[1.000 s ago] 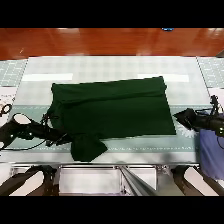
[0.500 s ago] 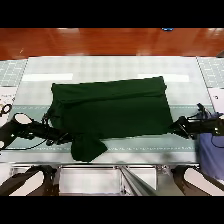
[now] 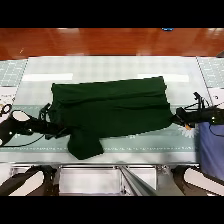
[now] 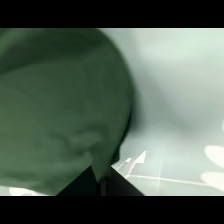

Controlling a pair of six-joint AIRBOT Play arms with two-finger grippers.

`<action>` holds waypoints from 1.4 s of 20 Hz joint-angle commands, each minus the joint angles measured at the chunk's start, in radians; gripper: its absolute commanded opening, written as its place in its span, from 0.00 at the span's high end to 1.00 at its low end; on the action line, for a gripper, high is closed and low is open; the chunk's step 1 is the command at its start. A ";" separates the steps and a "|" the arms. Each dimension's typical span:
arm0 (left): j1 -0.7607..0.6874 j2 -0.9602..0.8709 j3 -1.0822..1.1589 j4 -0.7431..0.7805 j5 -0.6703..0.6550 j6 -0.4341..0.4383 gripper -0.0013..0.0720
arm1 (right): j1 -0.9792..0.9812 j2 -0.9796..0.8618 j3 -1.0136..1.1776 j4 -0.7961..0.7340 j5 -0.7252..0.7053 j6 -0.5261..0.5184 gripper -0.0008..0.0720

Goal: Fold the shirts.

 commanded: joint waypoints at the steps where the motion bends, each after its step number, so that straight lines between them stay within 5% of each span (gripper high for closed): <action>1: 0.026 0.001 0.107 -0.019 -0.011 0.008 0.96 | 0.003 -0.005 0.099 0.029 0.057 -0.010 0.95; 16: 0.012 -0.465 0.748 -0.019 -0.020 -0.024 0.96 | 0.171 -0.390 0.621 0.110 0.011 0.064 0.95; 28: 0.011 -0.656 0.968 -0.020 -0.010 -0.031 0.96 | 0.187 -0.577 0.787 0.121 -0.070 0.085 0.95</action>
